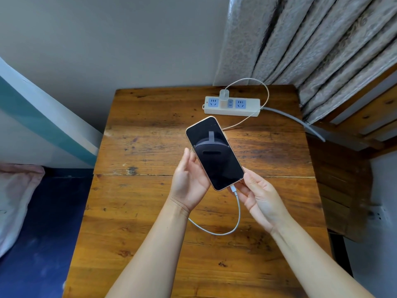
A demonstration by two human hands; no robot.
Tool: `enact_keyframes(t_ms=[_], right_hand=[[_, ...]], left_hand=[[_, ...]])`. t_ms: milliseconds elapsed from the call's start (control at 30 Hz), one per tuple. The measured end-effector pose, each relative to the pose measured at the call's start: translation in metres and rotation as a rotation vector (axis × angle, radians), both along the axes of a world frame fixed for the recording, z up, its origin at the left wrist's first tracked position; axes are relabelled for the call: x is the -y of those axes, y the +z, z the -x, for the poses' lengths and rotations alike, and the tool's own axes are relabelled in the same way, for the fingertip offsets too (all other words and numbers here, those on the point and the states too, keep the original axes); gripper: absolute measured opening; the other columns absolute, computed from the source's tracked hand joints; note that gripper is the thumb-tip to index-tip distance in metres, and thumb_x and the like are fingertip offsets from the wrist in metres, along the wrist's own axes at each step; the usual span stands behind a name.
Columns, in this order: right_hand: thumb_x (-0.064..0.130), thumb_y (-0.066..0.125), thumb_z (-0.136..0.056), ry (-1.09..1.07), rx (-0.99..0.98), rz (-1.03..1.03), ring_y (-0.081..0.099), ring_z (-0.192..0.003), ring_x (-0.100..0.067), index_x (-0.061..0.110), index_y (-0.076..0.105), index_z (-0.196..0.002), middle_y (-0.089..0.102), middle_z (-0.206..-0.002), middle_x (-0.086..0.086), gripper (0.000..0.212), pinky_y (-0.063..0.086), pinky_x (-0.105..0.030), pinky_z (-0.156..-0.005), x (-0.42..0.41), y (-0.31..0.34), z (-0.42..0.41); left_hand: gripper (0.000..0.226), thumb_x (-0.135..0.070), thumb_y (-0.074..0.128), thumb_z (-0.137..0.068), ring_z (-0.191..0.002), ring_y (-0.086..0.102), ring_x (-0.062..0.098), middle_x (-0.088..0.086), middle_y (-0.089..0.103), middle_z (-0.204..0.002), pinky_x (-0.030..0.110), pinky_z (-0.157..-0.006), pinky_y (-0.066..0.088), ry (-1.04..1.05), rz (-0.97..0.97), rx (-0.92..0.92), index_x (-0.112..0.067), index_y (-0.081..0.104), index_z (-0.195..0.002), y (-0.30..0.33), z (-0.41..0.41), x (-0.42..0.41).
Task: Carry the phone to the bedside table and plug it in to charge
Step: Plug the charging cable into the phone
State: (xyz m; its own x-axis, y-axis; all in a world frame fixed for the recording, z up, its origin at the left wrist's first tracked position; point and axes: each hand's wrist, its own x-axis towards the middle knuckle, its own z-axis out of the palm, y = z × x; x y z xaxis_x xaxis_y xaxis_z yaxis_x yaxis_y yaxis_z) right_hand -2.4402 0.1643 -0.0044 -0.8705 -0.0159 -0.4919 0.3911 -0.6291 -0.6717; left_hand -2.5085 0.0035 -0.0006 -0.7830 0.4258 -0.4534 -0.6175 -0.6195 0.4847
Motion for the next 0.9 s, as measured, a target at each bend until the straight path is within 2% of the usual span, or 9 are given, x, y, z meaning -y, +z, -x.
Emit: enact_keyframes(t_ms=[133, 267, 400, 533, 767, 833, 900], right_hand=[[0.011, 0.044, -0.095, 0.008, 0.019, -0.051, 0.064, -0.11, -0.022, 0.016, 0.065, -0.115, 0.069, -0.118, -0.008, 0.03, 0.057, -0.03, -0.081, -0.007, -0.005, -0.006], [0.01, 0.043, -0.096, 0.005, 0.035, -0.061, 0.064, -0.11, -0.021, 0.018, 0.066, -0.113, 0.069, -0.117, -0.005, 0.03, 0.057, -0.029, -0.08, -0.012, -0.008, -0.009], [0.009, 0.042, -0.096, -0.005, 0.082, -0.068, 0.065, -0.109, -0.02, 0.015, 0.063, -0.116, 0.07, -0.115, -0.004, 0.03, 0.057, -0.03, -0.081, -0.018, -0.012, -0.011], [0.008, 0.042, -0.096, -0.022, 0.128, -0.058, 0.066, -0.105, -0.02, 0.014, 0.063, -0.114, 0.072, -0.111, -0.005, 0.029, 0.059, -0.03, -0.079, -0.025, -0.016, -0.011], [0.008, 0.045, -0.095, -0.032, 0.182, -0.046, 0.068, -0.101, -0.02, 0.012, 0.063, -0.114, 0.073, -0.109, -0.007, 0.026, 0.06, -0.031, -0.074, -0.034, -0.025, -0.005], [0.008, 0.046, -0.095, -0.024, 0.214, -0.114, 0.068, -0.1, -0.019, 0.011, 0.063, -0.113, 0.073, -0.107, -0.006, 0.026, 0.06, -0.031, -0.073, -0.039, -0.029, 0.0], [0.006, 0.044, -0.096, 0.004, 0.26, -0.257, 0.066, -0.102, -0.016, 0.016, 0.065, -0.107, 0.072, -0.106, -0.002, 0.026, 0.059, -0.03, -0.073, -0.047, -0.034, 0.007]], left_hand=[[0.06, -0.056, 0.025, -0.093, -0.124, 0.053, 0.027, 0.01, 0.057, -0.134, 0.042, -0.102, 0.043, 0.044, 0.066, 0.009, -0.018, 0.043, -0.137, -0.001, 0.014, 0.006], [0.06, -0.056, 0.024, -0.093, -0.12, 0.056, 0.026, 0.01, 0.057, -0.134, 0.039, -0.096, 0.05, 0.003, 0.153, 0.015, -0.017, 0.044, -0.135, -0.003, 0.026, 0.006], [0.058, -0.056, 0.023, -0.094, -0.117, 0.058, 0.025, 0.009, 0.06, -0.129, 0.04, -0.095, 0.05, -0.021, 0.198, 0.026, -0.016, 0.051, -0.125, -0.008, 0.032, 0.005], [0.054, -0.056, 0.024, -0.094, -0.117, 0.057, 0.025, 0.009, 0.061, -0.124, 0.042, -0.093, 0.051, -0.043, 0.195, 0.043, -0.017, 0.056, -0.114, -0.014, 0.033, 0.002], [0.053, -0.055, 0.026, -0.094, -0.115, 0.059, 0.025, 0.009, 0.063, -0.123, 0.043, -0.09, 0.053, -0.035, 0.181, 0.089, -0.018, 0.055, -0.118, -0.031, 0.041, -0.004], [0.052, -0.053, 0.028, -0.094, -0.116, 0.058, 0.025, 0.01, 0.062, -0.124, 0.044, -0.089, 0.053, -0.05, 0.23, 0.113, -0.015, 0.056, -0.117, -0.039, 0.045, -0.01], [0.05, -0.049, 0.031, -0.096, -0.114, 0.057, 0.025, 0.012, 0.064, -0.118, 0.043, -0.084, 0.054, -0.061, 0.311, 0.148, -0.009, 0.06, -0.107, -0.048, 0.048, -0.02]])
